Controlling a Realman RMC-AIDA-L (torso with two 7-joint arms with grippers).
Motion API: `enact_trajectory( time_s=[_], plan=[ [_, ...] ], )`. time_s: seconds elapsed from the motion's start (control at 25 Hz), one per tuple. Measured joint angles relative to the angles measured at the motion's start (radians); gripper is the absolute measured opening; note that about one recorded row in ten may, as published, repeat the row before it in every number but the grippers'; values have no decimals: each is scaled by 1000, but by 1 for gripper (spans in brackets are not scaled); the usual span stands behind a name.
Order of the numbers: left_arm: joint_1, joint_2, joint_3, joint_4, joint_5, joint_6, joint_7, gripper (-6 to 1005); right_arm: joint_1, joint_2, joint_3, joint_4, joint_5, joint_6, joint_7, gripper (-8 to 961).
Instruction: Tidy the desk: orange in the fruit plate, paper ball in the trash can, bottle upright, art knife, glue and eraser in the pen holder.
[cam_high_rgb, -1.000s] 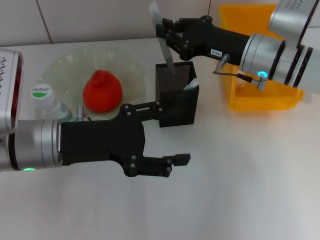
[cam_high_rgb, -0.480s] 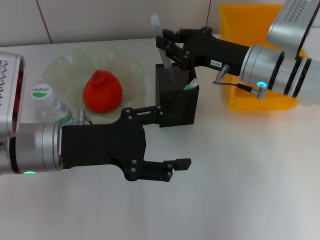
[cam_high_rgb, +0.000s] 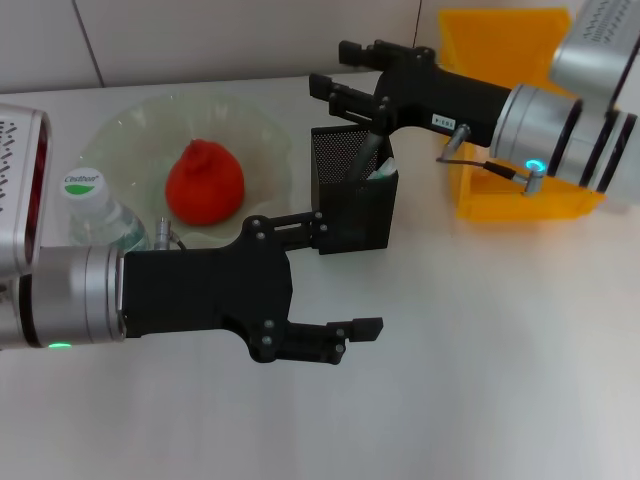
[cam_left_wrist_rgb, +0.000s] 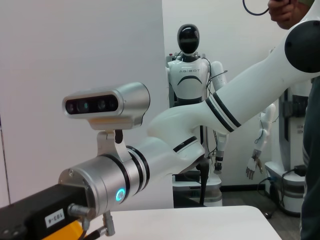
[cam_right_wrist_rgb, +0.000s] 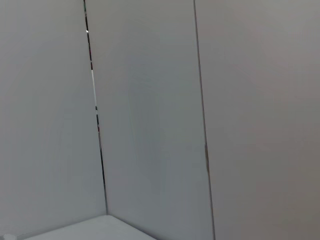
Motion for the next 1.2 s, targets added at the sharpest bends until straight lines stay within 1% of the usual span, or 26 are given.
enact_trajectory(
  time_s=[0.04,0.08,0.12,0.16,0.32,0.4,0.6,0.8,0.92,0.96,1.04,1.2],
  plan=[
    [0,0,0,0,0,0,0,813,-20,0,-3,-35,0,-27,0,410],
    [0,0,0,0,0,0,0,813,-20,0,-3,-35,0,-27,0,438],
    [0,0,0,0,0,-1,3,813,-43,1,-4,-75,1,-61,6,466],
    [0,1,-3,0,0,-1,7,813,-43,1,-4,-75,1,-61,6,494],
    [5,5,-10,4,0,1,11,813,-108,0,-4,-178,-2,-148,44,607],
    [6,8,-12,6,0,1,11,813,-141,-1,-4,-238,-19,-184,86,766],
    [7,12,-53,7,6,1,8,813,-223,0,-19,-406,-100,-264,192,766],
    [13,21,-100,19,37,4,-7,813,-312,2,-130,-585,-172,-296,302,766],
    [28,23,-116,55,75,6,-30,813,-365,3,-196,-664,-190,-296,346,766],
    [41,24,-118,82,105,6,-50,813,-390,2,-239,-698,-194,-297,389,766],
    [47,24,-119,95,121,7,-61,813,-397,0,-254,-713,-206,-298,413,766],
    [49,29,-119,119,176,6,-105,813,-415,2,-303,-772,-284,-312,480,766]
  ],
)
